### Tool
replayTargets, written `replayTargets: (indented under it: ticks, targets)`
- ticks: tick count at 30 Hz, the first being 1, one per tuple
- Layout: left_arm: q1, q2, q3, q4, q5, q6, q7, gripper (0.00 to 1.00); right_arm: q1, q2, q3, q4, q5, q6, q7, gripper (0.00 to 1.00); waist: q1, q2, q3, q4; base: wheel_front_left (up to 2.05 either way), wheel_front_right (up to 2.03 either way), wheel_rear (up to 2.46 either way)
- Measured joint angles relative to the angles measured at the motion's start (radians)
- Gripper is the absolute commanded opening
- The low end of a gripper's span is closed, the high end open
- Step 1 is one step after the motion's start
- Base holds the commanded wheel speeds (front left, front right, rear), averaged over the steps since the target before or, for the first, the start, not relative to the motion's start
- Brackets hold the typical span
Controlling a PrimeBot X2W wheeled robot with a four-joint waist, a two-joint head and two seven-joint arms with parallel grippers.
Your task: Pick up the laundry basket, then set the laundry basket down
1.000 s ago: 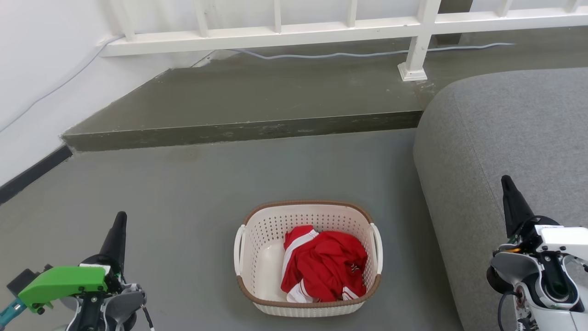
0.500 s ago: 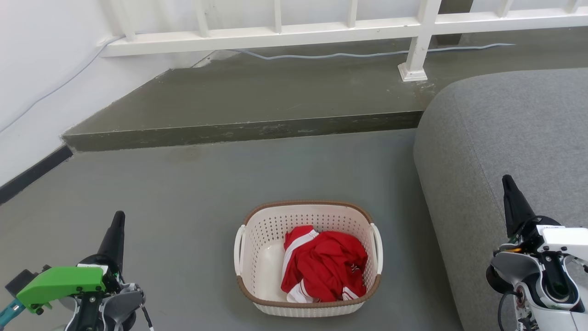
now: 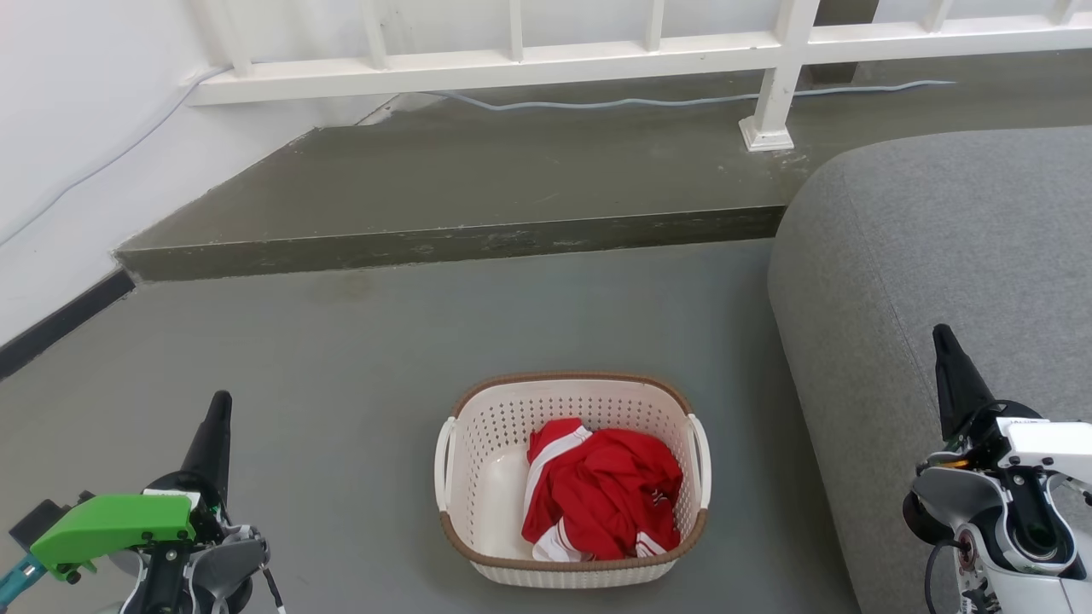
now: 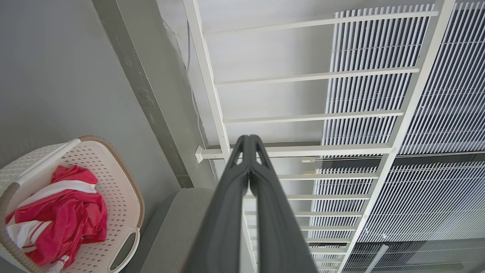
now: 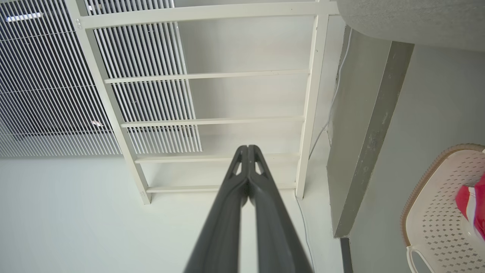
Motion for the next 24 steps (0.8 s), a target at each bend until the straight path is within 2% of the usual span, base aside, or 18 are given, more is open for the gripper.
replayTargets:
  ticks: [24]
  targets:
    - [0.000, 0.000, 0.000, 0.000, 0.000, 0.000, 0.000, 0.00, 0.000, 0.000, -0.001, -0.001, 0.000, 0.000, 0.000, 0.00, 0.0000, 0.0000, 0.000, 0.000, 0.00, 0.00, 0.00]
